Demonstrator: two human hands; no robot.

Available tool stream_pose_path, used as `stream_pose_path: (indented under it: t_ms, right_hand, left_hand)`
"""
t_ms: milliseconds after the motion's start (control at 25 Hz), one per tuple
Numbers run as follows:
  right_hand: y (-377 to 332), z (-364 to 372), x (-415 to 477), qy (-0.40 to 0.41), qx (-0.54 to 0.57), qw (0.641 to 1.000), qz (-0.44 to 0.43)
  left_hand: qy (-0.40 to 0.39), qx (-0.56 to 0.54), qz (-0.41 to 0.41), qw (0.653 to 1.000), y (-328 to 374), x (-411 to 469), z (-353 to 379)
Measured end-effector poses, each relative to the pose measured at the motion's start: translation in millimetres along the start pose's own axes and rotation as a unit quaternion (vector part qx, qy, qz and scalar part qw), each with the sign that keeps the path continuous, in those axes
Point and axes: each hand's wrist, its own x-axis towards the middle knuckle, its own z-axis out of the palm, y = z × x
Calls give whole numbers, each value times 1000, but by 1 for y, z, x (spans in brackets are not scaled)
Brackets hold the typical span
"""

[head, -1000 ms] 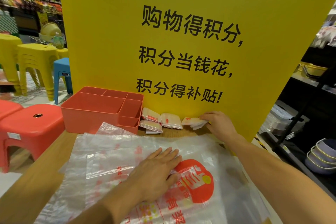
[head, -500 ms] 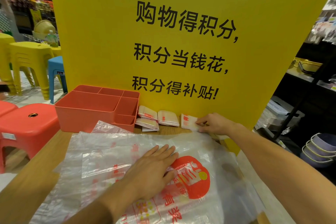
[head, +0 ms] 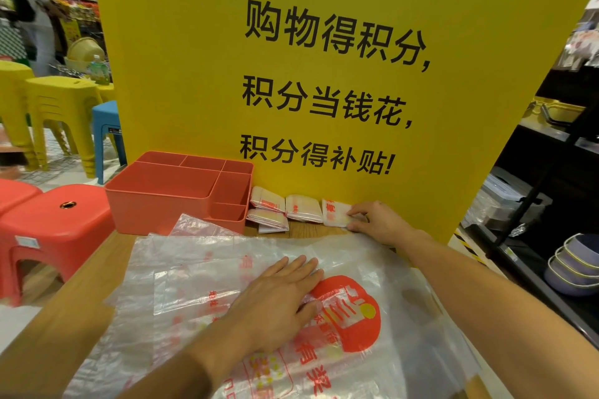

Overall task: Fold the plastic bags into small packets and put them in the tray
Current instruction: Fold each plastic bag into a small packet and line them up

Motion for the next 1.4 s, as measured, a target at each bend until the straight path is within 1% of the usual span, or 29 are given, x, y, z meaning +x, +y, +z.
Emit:
stream_pose_path:
  t_ms: [160, 280, 360, 440, 480, 600, 640, 720, 840, 920, 1000, 1080, 1120, 1200, 1280, 1320, 1360, 1400]
  right_hand:
    - [-6, 2, -7, 20, 4, 1000, 13]
    - [-14, -11, -23, 73, -31, 997, 6]
    - [-28, -26, -51, 122, -36, 992, -16]
    - [-43, -37, -97, 133, 10, 990, -37]
    - [-49, -39, -127, 114, 42, 991, -51]
    - [-68, -24, -225, -14, 107, 990, -86]
    - [-72, -16, -251, -47, 105, 989, -94]
    - [-76, -1, -284, -84, 59, 989, -108]
    - [-77, 12, -294, -94, -9, 988, -121]
    - [-75, 16, -292, -94, -35, 987, -125]
    - [-74, 17, -291, -88, -45, 987, -130]
    - [-75, 13, -291, -79, -43, 988, -126]
    - [-75, 12, -290, -71, -43, 989, -121]
    - [-77, 9, -289, -49, -37, 993, -104]
    - [-80, 10, -288, -41, -25, 994, -95]
    - [-82, 11, -287, -44, -24, 994, -94]
    - [-84, 13, -287, -53, -29, 994, -95]
    - [-86, 15, -285, -67, -37, 992, -98]
  left_hand:
    - [-7, 1, -3, 1000, 0, 0, -1]
    - [-12, 1, -8, 1000, -2, 1, 0]
    - [-17, 2, -11, 1000, -2, 1, 0]
    - [-23, 5, -10, 1000, 0, 1, -2]
    - [-31, 10, -9, 999, 1, 0, -2]
    - [-43, 33, -14, 998, 3, 0, -3]
    - [-43, 47, -19, 998, 5, 1, -4]
    - [-41, 105, -16, 994, 10, 2, -8]
    - [-39, 215, 3, 976, 21, 2, -17]
    - [-52, 242, -3, 969, 26, 3, -22]
    - [-83, 214, -23, 973, 27, -1, -27]
    - [-113, 136, -49, 983, 28, -9, -40]
    - [-93, 106, -54, 988, 31, -18, -46]
    - [8, 86, -42, 995, 44, -50, -52]
    - [81, 87, -18, 993, 62, -99, -43]
    - [93, 101, -12, 990, 70, -123, -35]
    - [84, 120, -19, 989, 73, -142, -25]
    - [57, 142, -29, 988, 71, -154, -17]
